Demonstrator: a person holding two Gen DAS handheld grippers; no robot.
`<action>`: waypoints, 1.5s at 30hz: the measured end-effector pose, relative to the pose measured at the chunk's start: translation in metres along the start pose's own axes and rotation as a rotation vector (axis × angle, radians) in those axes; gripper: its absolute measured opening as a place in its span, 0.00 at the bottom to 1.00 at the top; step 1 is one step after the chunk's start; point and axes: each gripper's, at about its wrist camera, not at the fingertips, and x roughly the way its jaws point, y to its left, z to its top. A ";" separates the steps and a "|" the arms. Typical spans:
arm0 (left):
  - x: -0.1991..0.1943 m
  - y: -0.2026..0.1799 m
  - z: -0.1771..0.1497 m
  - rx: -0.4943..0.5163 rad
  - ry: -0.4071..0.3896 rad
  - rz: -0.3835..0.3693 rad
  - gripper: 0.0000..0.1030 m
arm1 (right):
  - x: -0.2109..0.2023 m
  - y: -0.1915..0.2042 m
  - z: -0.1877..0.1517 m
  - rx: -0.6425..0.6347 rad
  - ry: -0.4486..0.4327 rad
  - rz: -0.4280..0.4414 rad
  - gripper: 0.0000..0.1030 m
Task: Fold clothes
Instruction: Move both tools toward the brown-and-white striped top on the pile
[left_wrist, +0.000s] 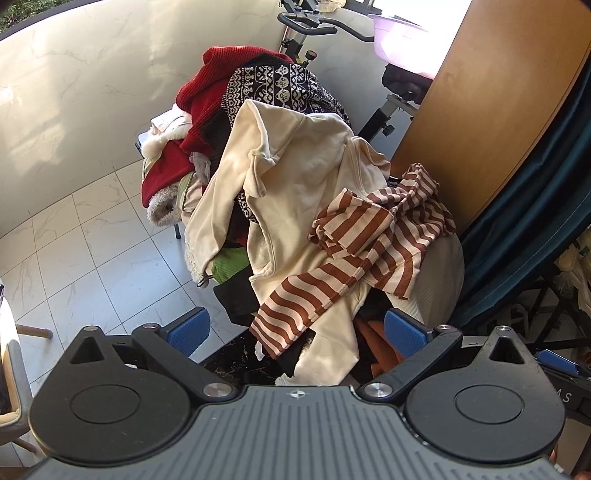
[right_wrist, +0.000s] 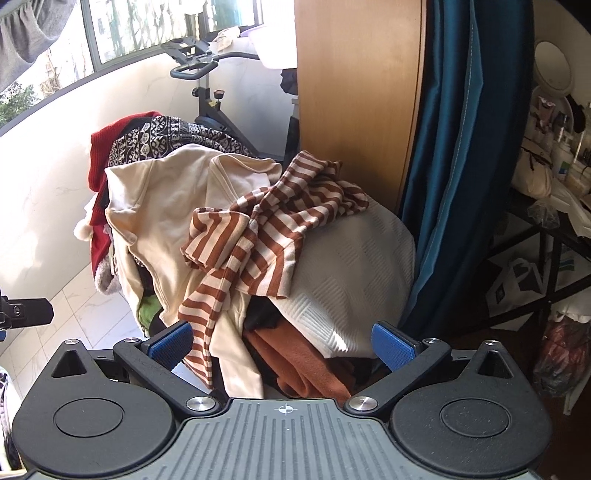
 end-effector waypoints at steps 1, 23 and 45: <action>0.003 0.002 0.004 -0.003 0.004 -0.012 1.00 | 0.002 -0.002 0.002 0.025 0.007 0.006 0.99; 0.071 0.054 0.112 0.097 -0.001 -0.053 1.00 | 0.061 0.075 0.066 0.041 -0.017 -0.154 0.99; 0.110 0.095 0.162 0.129 0.045 -0.042 1.00 | 0.107 0.121 0.101 0.123 -0.012 -0.136 0.99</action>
